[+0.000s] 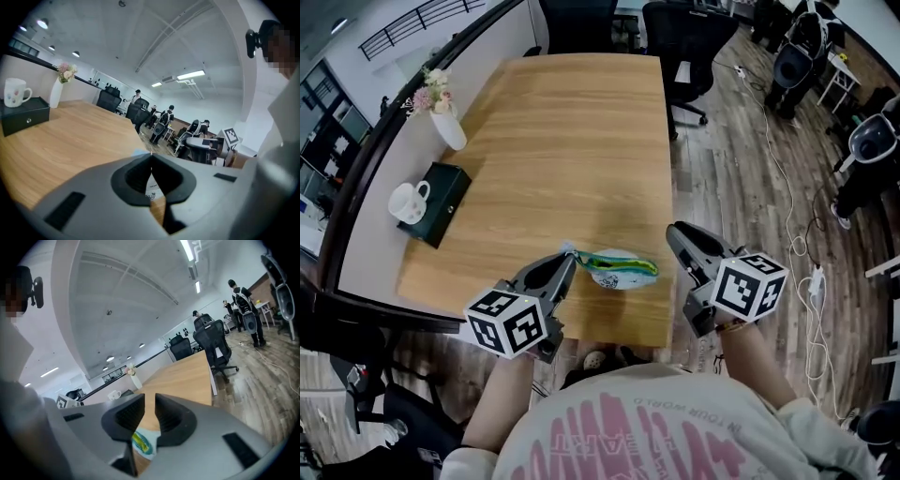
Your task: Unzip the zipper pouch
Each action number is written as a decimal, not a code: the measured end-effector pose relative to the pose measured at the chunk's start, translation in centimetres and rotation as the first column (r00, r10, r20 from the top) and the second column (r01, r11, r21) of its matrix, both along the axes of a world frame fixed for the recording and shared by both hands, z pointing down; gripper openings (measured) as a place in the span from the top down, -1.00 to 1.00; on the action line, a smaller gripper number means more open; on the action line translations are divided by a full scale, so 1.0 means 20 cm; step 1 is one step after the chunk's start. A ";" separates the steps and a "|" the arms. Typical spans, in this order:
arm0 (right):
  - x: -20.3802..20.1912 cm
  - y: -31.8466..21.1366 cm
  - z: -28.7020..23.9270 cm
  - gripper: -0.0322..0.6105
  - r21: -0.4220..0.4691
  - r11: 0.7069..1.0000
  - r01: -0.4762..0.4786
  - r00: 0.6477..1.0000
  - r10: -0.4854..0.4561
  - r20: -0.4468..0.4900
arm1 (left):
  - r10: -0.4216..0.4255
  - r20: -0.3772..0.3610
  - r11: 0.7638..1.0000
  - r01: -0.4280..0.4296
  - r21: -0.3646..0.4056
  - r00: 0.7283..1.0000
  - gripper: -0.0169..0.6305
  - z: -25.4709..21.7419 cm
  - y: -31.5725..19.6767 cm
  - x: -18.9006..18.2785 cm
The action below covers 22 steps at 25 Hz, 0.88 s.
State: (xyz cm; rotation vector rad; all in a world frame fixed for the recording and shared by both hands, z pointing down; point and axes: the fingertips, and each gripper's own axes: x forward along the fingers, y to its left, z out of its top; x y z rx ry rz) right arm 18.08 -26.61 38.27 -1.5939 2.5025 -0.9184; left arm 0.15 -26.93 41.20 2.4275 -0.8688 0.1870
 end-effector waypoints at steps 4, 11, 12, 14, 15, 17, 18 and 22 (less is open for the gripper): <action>0.00 0.03 0.02 0.70 -0.008 1.000 0.019 0.999 -0.018 0.044 | -0.073 0.011 0.997 0.073 0.006 0.997 0.91 0.00 0.01 -0.02; -0.03 0.06 -0.01 0.70 -0.003 0.998 0.059 0.996 -0.059 0.071 | -0.168 -0.088 0.985 0.170 0.013 0.982 0.87 -0.12 0.01 -0.08; -0.03 0.06 -0.02 0.70 0.003 0.998 0.060 0.995 -0.060 0.073 | -0.168 -0.099 0.985 0.170 0.019 0.981 0.87 -0.14 0.01 -0.07; -0.04 0.07 -0.04 0.76 0.018 0.998 0.057 0.995 -0.059 0.075 | -0.163 -0.114 0.986 0.167 0.030 0.980 0.89 -0.17 0.01 -0.07; -0.04 0.07 -0.05 0.80 0.024 0.998 0.056 0.995 -0.057 0.076 | -0.160 -0.118 0.986 0.165 0.034 0.980 0.90 -0.18 0.02 -0.06; -0.05 0.08 -0.07 0.86 0.034 0.998 0.058 0.995 -0.061 0.076 | -0.155 -0.125 0.986 0.161 0.039 0.980 0.91 -0.19 0.03 -0.05; -0.06 0.08 -0.08 0.87 0.039 0.997 0.062 0.995 -0.065 0.072 | -0.153 -0.128 0.986 0.159 0.040 0.980 0.91 -0.20 0.03 -0.04; -0.05 0.09 -0.09 0.90 0.039 0.997 0.064 0.997 -0.065 0.035 | -0.146 -0.127 0.987 0.153 0.047 0.981 0.93 -0.22 0.05 -0.03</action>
